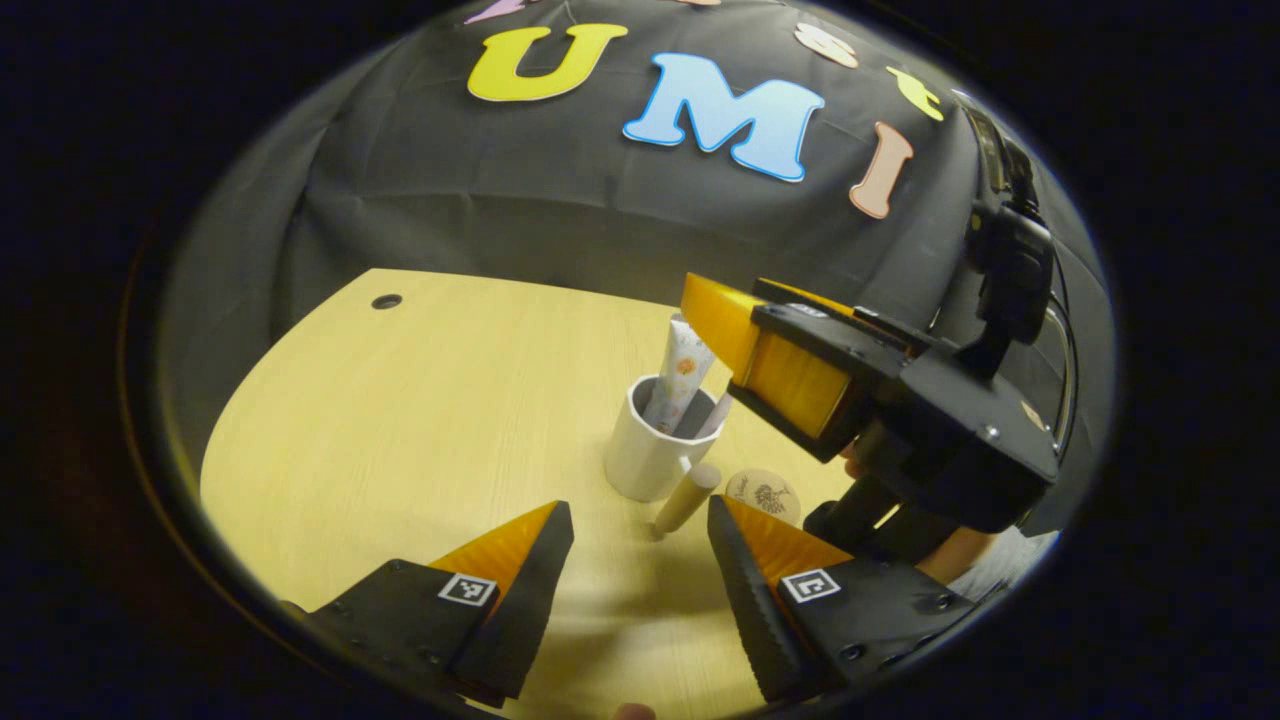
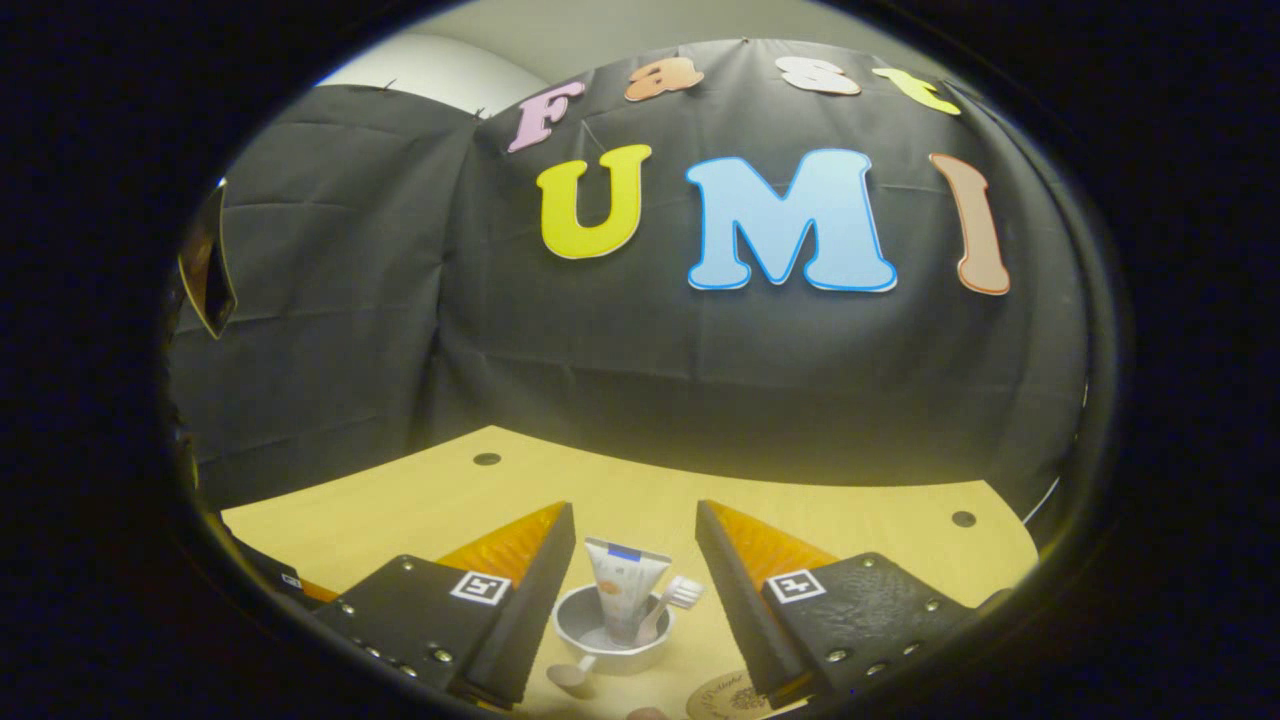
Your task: Put the toothbrush and toothpaste on the desktop into the cup, then pick up the cup and place it on the coaster on the desktop.
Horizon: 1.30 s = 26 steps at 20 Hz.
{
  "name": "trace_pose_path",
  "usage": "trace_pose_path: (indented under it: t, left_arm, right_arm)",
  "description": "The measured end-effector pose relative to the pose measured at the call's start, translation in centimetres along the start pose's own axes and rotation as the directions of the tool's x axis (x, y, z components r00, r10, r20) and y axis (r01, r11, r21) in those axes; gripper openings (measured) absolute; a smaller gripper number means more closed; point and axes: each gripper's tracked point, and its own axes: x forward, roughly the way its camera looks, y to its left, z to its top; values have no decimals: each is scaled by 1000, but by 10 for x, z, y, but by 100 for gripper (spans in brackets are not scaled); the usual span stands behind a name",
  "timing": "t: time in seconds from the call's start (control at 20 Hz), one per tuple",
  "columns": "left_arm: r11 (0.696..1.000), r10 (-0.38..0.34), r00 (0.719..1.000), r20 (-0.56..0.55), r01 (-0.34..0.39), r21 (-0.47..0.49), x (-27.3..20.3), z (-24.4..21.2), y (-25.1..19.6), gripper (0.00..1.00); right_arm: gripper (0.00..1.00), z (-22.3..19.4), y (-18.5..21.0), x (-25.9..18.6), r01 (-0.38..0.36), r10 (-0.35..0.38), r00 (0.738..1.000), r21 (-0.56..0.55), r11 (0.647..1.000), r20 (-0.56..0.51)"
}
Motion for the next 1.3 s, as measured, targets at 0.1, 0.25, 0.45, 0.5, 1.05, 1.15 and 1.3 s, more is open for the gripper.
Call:
trace_pose_path:
  t: [0.1,0.25,0.45,0.5,1.05,1.15,1.3]
  left_arm:
    - [1000,-4,1000,-5,4,1,3,-1,-4,87]
    - [1000,-10,1000,-13,10,10,7,0,-12,87]
    - [1000,-12,999,-44,12,11,15,0,-21,88]
    - [1000,-8,999,-53,8,10,16,-1,-23,88]
    - [999,49,976,-212,-51,-5,55,-10,-31,89]
    - [997,66,964,-259,-71,-12,65,-14,-26,88]
    - [996,81,945,-318,-87,-3,77,-17,-23,87]
  right_arm:
    - [78,9,-7,-5,15,-15,1000,3,1000,10]
    - [78,24,-19,-15,41,-41,999,9,999,32]
    - [78,42,-39,-33,78,-80,996,39,996,44]
    - [78,46,-43,-37,85,-86,995,44,995,41]
    - [78,48,-101,-87,184,-184,983,52,982,0]
    - [78,41,-113,-95,206,-205,978,50,977,-24]
    - [78,29,-128,-108,235,-232,971,59,970,-61]
